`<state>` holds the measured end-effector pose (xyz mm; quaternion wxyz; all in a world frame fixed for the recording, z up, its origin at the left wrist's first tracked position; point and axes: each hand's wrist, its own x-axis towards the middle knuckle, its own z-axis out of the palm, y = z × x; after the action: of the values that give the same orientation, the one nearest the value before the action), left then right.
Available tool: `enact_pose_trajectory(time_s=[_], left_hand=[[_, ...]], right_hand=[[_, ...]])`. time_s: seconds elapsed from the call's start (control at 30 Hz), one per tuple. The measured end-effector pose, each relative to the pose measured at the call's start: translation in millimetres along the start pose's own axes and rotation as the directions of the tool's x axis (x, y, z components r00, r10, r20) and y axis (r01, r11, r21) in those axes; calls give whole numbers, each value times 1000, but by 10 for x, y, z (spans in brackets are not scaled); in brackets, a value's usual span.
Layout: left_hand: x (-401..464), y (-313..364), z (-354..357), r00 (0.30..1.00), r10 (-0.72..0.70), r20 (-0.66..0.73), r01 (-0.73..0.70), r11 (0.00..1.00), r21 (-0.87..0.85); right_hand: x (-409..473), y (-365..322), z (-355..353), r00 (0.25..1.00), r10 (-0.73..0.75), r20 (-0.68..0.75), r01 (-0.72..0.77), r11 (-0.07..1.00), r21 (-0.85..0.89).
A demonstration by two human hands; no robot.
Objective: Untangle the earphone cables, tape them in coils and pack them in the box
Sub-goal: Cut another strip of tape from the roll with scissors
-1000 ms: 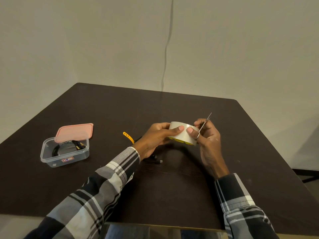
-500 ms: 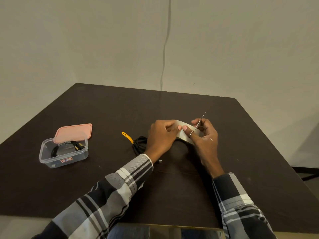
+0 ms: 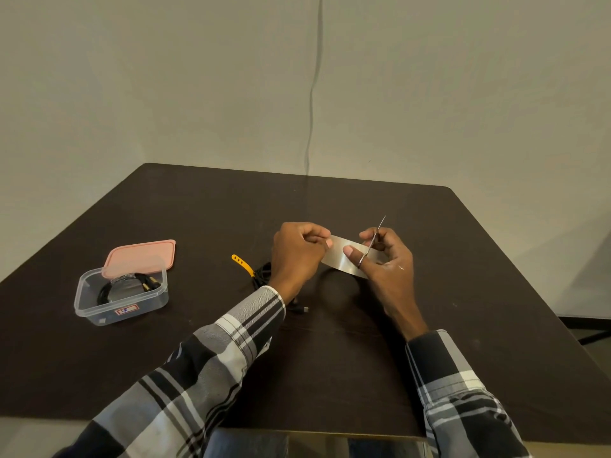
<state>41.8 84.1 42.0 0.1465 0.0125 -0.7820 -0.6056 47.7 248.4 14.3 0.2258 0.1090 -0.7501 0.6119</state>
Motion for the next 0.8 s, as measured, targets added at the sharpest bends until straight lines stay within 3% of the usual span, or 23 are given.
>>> enact_pose_trajectory(time_s=[0.3, 0.67, 0.8], left_hand=[[4, 42, 15, 999, -8, 45, 5, 998, 57], [-73, 45, 94, 999, 44, -25, -42, 997, 71], [-56, 13, 101, 998, 19, 57, -21, 1000, 20]], right_hand=[[7, -17, 10, 999, -20, 31, 21, 1000, -10], [-11, 24, 35, 994, -65, 86, 72, 994, -77], [-15, 26, 29, 996, -63, 58, 64, 997, -29]])
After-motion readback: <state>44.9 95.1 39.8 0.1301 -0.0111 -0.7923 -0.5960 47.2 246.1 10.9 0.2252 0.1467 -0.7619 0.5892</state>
